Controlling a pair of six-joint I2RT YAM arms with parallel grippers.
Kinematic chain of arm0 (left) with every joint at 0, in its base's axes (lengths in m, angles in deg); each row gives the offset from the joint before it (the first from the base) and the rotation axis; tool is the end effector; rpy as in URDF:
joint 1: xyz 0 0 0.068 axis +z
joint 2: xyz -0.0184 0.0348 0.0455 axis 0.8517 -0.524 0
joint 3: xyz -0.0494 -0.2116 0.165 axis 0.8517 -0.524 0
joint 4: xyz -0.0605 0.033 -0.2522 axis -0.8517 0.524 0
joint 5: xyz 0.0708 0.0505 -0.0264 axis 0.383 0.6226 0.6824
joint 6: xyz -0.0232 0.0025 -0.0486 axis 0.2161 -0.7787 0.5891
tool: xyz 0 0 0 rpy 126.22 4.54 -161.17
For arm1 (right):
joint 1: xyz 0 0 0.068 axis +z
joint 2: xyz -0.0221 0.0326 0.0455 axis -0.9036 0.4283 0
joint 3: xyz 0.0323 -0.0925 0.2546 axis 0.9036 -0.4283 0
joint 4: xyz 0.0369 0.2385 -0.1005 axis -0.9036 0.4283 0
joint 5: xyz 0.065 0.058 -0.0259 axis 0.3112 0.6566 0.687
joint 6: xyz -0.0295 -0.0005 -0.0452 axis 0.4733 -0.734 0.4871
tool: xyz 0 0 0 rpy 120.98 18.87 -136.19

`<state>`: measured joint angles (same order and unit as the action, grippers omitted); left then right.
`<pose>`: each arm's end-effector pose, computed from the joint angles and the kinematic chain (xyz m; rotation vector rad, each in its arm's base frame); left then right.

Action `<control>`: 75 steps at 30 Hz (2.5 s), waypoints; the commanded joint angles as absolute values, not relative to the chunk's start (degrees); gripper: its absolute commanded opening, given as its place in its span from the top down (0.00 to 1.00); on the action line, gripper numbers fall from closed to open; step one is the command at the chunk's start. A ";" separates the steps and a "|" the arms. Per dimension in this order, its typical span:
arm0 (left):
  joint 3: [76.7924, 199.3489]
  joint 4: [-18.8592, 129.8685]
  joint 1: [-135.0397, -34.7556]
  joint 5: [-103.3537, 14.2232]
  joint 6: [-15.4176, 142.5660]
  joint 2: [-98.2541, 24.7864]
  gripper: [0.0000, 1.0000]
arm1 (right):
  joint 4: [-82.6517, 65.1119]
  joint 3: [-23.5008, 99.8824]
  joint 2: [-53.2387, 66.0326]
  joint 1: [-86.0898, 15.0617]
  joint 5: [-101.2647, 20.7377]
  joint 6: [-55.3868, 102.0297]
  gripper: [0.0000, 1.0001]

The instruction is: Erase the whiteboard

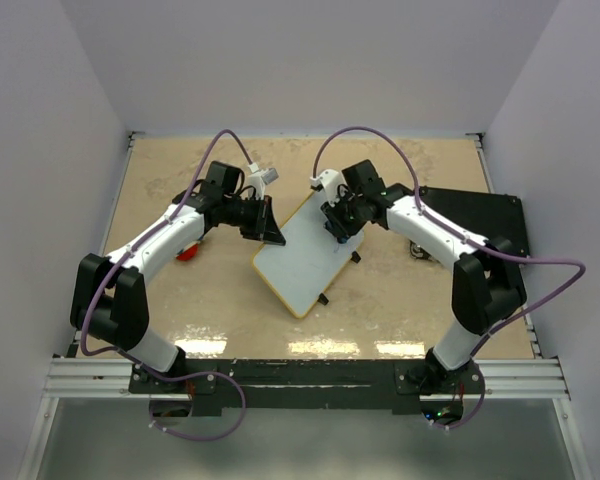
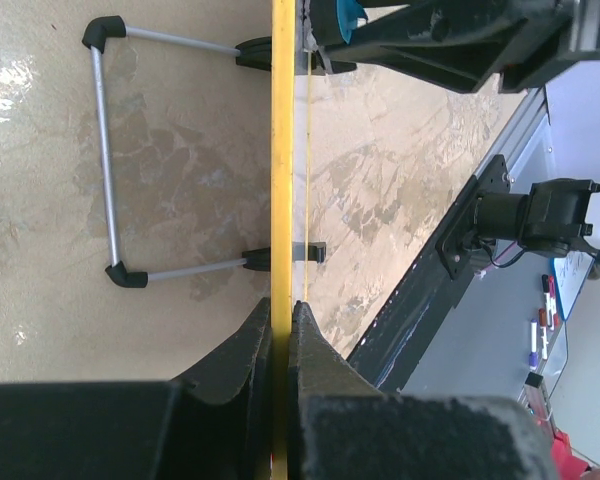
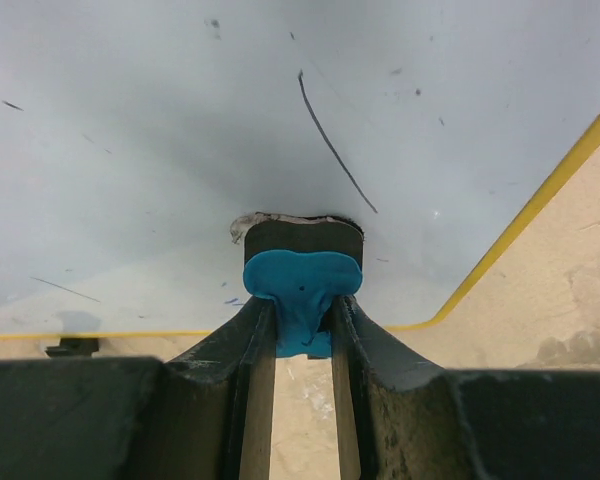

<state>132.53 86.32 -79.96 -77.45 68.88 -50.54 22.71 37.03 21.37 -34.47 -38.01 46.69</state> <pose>0.2971 -0.1425 0.2602 0.4297 2.4755 -1.1708 0.3101 0.1874 0.2538 -1.0626 2.2798 0.3140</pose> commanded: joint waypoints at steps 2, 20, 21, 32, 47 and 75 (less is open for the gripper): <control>132.87 84.94 -80.11 -74.18 67.02 -51.33 1.00 | 22.54 35.00 23.49 -34.93 -34.99 49.91 1.00; 133.49 85.12 -80.20 -74.27 67.02 -52.56 1.00 | 25.79 30.39 24.02 -31.86 -32.26 50.00 1.00; 133.40 85.03 -80.20 -74.27 67.11 -52.56 1.00 | 25.62 31.54 23.93 -31.77 -32.26 49.30 1.00; 133.49 84.77 -80.20 -74.27 67.37 -52.47 1.00 | 23.59 45.26 25.77 -32.65 -34.99 48.15 1.00; 132.52 84.68 -80.20 -74.36 67.11 -51.77 1.00 | 20.87 26.37 23.23 -31.86 -31.38 44.81 1.00; 130.41 78.96 -78.53 -76.47 69.93 -49.92 1.00 | 6.54 49.58 29.56 -41.00 -21.80 33.57 1.00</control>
